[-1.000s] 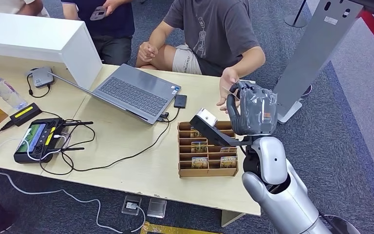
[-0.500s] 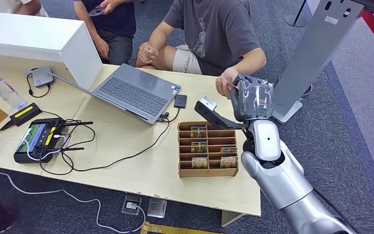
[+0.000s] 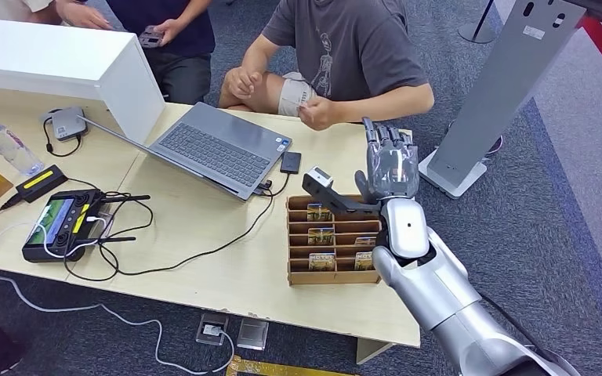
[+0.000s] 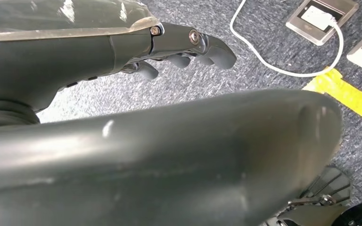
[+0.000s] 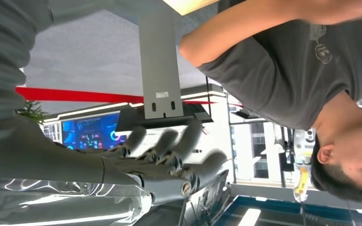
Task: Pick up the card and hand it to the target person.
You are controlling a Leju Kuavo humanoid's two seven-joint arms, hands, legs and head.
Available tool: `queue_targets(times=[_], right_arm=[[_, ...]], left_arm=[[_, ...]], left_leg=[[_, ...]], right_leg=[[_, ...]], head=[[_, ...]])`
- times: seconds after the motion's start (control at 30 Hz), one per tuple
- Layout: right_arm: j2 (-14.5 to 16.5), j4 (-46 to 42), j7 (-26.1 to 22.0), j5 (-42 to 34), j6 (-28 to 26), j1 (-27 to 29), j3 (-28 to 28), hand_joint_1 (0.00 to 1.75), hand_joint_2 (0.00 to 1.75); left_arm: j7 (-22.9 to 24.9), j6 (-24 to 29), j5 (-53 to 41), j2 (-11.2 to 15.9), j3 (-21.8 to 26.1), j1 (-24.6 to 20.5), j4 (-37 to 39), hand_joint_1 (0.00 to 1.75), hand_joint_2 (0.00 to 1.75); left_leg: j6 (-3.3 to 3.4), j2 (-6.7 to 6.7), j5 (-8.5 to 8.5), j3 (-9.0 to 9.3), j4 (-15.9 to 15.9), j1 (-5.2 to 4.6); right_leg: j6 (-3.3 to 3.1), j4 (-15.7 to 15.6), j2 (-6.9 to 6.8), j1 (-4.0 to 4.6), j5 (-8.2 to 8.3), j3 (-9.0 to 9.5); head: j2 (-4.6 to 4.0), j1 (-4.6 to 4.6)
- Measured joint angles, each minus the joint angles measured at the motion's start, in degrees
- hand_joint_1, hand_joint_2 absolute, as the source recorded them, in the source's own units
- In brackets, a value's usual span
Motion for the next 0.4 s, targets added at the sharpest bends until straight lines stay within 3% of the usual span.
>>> queue_targets(times=[0.4], right_arm=[[-0.91,-2.14,0.38,-4.18,-7.50,1.82,-1.33,0.00,1.75]], left_arm=[[0.57,0.29,1.53,0.09,-0.53,0.07,0.00,0.00,0.00]], left_leg=[[0.00,0.02,0.00,0.02,0.03,0.00]], right_leg=[[0.00,-0.01,0.02,0.00,0.00,-0.04]], head=[[0.00,-0.02]])
